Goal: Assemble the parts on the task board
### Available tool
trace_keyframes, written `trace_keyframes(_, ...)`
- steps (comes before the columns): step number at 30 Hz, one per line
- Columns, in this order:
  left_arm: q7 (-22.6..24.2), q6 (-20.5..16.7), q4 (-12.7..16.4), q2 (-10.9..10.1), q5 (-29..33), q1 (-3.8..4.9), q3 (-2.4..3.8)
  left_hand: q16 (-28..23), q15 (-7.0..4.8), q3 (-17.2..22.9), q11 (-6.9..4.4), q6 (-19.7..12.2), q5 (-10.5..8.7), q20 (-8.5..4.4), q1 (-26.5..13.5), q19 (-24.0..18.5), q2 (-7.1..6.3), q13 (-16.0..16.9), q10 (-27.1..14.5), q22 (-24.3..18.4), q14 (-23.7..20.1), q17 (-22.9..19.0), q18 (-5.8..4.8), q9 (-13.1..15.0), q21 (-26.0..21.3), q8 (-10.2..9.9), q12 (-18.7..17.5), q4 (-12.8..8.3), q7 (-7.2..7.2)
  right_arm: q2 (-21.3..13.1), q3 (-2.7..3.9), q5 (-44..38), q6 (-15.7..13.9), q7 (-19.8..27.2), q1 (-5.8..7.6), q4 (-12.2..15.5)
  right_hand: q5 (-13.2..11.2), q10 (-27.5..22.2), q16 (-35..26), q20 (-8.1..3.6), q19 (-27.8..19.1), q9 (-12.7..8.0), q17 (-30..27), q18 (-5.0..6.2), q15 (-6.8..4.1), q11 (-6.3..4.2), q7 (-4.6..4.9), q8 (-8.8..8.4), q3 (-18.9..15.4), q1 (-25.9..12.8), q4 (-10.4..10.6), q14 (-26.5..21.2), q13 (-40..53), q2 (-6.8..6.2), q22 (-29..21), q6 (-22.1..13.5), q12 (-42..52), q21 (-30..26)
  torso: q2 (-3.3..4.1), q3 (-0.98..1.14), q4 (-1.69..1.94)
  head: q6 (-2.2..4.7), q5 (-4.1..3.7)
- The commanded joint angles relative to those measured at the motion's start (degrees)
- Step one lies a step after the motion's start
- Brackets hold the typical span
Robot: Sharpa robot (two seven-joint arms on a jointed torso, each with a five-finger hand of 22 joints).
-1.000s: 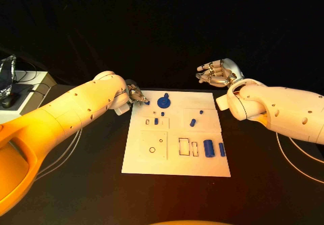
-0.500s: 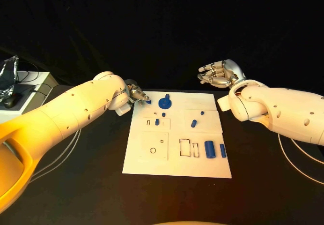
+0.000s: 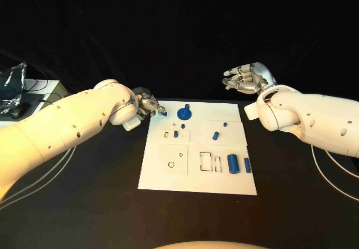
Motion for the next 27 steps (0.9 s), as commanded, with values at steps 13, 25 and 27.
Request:
trace_keyframes(13, -0.05, -8.28, 8.85, -3.91, -7.30, -3.22, -1.71, 0.55, -0.71, 8.07, -0.33, 2.09, 0.40, -0.28, -0.74, 0.78, -0.12, 1.71, 1.68, 3.49, 4.87, 10.87, -0.88, 4.97, 0.63, 0.62, 1.12, -9.04, -1.42, -0.12, -0.12, -0.32, 1.38, 0.65, -0.23, -0.09, 0.34, -0.45, -0.42, 0.30, 0.06, 0.10, -0.09, 0.43, 0.21, 0.03, 0.29, 0.21, -0.14, -0.61, 0.36, 0.02, -0.13, 0.11, -0.14, -0.05, -0.21, -0.44, -1.57, -0.07, 0.55, -1.51, -0.16)
trace_keyframes(25, -0.27, -6.58, 8.28, -2.52, -9.07, -4.44, -3.96, 0.64, -0.81, 7.87, -0.44, 2.38, 0.25, -0.38, -0.98, 0.88, -0.06, 1.72, 2.04, 3.59, 4.93, 11.07, -0.91, 5.03, 0.71, 0.72, 1.10, -8.82, -1.58, 0.01, -0.13, -0.38, 1.43, 0.73, -0.34, -0.03, 0.41, -0.56, -0.58, 0.34, -0.05, 0.11, -0.17, 0.43, 0.28, 0.07, 0.31, 0.22, -0.19, -0.60, 0.38, -0.14, -0.25, 0.11, -0.26, -0.04, -0.27, -0.50, -1.26, -0.11, 0.47, -1.93, -0.26)
trace_keyframes(27, -0.35, -5.84, 8.16, -2.29, -9.25, -4.58, -4.15, 0.65, -0.82, 7.87, -0.46, 2.39, 0.24, -0.39, -0.98, 0.84, -0.06, 1.73, 2.07, 3.54, 4.94, 11.10, -0.89, 5.04, 0.67, 0.72, 1.09, -8.81, -1.60, 0.00, -0.13, -0.38, 1.44, 0.73, -0.34, -0.01, 0.41, -0.56, -0.58, 0.34, -0.05, 0.11, -0.17, 0.43, 0.28, 0.07, 0.31, 0.22, -0.19, -0.60, 0.38, -0.14, -0.25, 0.11, -0.26, -0.04, -0.27, -0.50, -1.26, -0.06, 0.47, -2.08, -0.25)
